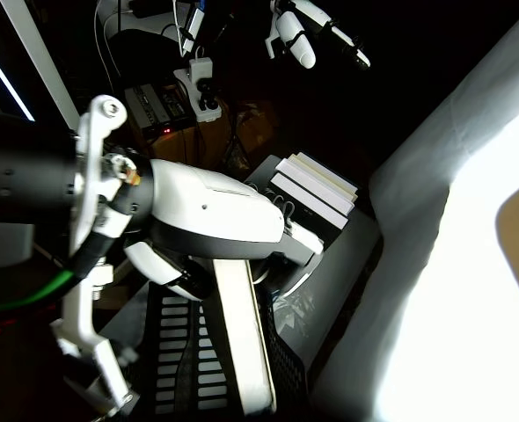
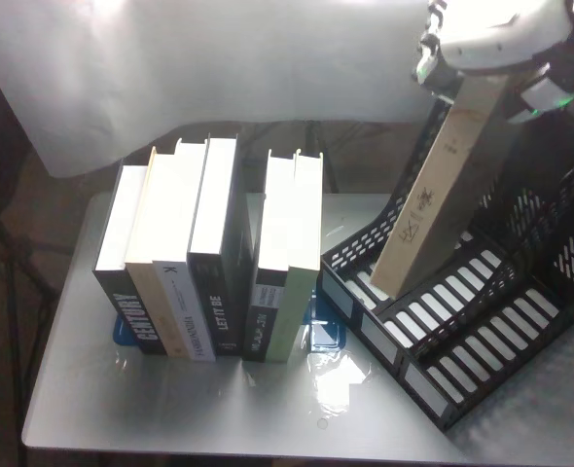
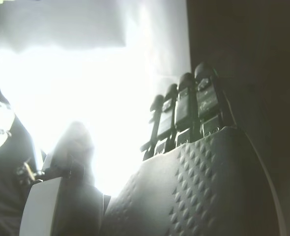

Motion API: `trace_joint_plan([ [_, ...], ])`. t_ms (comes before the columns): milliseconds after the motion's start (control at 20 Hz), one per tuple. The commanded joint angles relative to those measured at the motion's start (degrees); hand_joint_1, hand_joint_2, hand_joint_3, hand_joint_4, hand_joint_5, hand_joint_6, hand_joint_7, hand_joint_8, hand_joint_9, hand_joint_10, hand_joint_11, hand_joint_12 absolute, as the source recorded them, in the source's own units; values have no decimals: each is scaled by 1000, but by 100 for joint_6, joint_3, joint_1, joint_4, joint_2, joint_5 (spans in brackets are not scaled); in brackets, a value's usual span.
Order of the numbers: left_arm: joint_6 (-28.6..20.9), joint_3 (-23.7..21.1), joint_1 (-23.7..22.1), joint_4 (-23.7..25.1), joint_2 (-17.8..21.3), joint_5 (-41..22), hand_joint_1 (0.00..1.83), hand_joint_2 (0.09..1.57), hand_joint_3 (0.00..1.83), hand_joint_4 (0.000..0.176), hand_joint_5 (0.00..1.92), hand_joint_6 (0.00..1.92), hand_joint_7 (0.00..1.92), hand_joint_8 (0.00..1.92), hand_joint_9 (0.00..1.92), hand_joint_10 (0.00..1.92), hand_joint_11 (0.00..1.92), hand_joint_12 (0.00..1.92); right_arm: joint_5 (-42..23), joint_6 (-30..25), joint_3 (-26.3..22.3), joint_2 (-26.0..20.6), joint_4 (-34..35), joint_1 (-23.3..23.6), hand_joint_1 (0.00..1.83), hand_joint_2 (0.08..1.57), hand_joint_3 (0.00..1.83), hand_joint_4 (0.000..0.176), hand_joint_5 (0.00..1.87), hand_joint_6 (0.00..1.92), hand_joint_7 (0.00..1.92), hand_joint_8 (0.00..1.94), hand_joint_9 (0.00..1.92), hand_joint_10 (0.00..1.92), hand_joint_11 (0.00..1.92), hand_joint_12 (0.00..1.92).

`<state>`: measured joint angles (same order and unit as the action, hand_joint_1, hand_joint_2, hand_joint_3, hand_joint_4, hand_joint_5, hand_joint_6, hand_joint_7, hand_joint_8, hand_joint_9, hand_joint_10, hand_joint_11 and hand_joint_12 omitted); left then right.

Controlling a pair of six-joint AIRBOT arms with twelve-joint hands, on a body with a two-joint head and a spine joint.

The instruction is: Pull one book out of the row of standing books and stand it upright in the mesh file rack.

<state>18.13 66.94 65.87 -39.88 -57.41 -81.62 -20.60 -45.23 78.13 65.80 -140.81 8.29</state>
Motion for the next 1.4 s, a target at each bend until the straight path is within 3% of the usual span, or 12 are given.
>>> trace_joint_plan([
  [0,-29,44,2,-66,8,-672,326,1424,0,23,0,0,0,0,0,0,0,0,471,47,41,-63,63,71,1129,1276,1,7,725,1425,667,1470,638,1391,579,1817],
  [200,-29,57,2,-68,-11,-671,283,1430,0,34,0,0,0,0,0,0,0,0,605,47,176,75,80,-70,1188,1253,6,0,634,1388,838,1443,870,1620,870,1915],
  [650,-29,70,4,-78,-28,-682,261,1432,0,34,0,0,0,0,0,0,0,0,769,53,528,396,192,-369,1325,1249,7,0,673,1334,743,1390,670,1645,513,1921],
  [700,-29,73,4,-78,-32,-682,258,1430,0,43,0,0,0,0,0,0,0,0,773,53,591,443,191,-403,1380,1129,0,0,963,849,1045,938,930,1334,779,1819],
  [750,-29,73,4,-78,-34,-682,258,1430,0,43,0,0,0,0,0,0,0,0,779,53,630,475,186,-426,1380,1129,0,0,963,849,1045,938,930,1334,779,1819],
  [850,-29,74,4,-78,-34,-685,277,1430,0,42,0,0,0,0,0,0,0,0,801,54,658,510,74,-440,1275,1143,0,0,921,1030,948,1156,1071,1763,1032,1917],
  [900,-29,74,4,-79,-36,-688,274,1424,0,52,0,0,0,0,0,0,0,0,811,54,658,517,31,-442,1117,1210,0,0,799,1266,1121,1892,1405,1915,1529,1921],
  [950,-29,74,4,-79,-36,-690,269,1424,0,52,0,0,0,0,0,0,0,0,827,54,657,534,-59,-442,1139,1172,0,0,870,1156,1144,1931,1430,1920,1571,1921],
  [1000,-29,73,5,-81,-38,-690,254,1426,0,52,0,0,0,0,0,0,0,0,864,54,650,549,-170,-442,1395,1232,74,0,304,914,730,1507,741,1921,1002,1921],
  [1050,-29,73,5,-84,-42,-691,254,1426,0,52,0,0,0,0,0,0,0,0,898,54,634,556,-251,-446,1395,1232,74,0,304,914,730,1507,741,1921,1002,1921],
  [1100,-29,74,5,-84,-44,-689,238,1427,0,61,0,0,0,0,0,0,0,0,930,54,597,556,-338,-454,1009,1475,24,0,230,1881,541,1815,521,1921,835,1921],
  [1350,-29,74,7,-93,-45,-694,256,1428,0,42,0,0,0,0,0,0,0,0,1068,52,532,609,-778,-457,992,1491,11,0,227,1921,533,1829,512,1921,828,1921],
])
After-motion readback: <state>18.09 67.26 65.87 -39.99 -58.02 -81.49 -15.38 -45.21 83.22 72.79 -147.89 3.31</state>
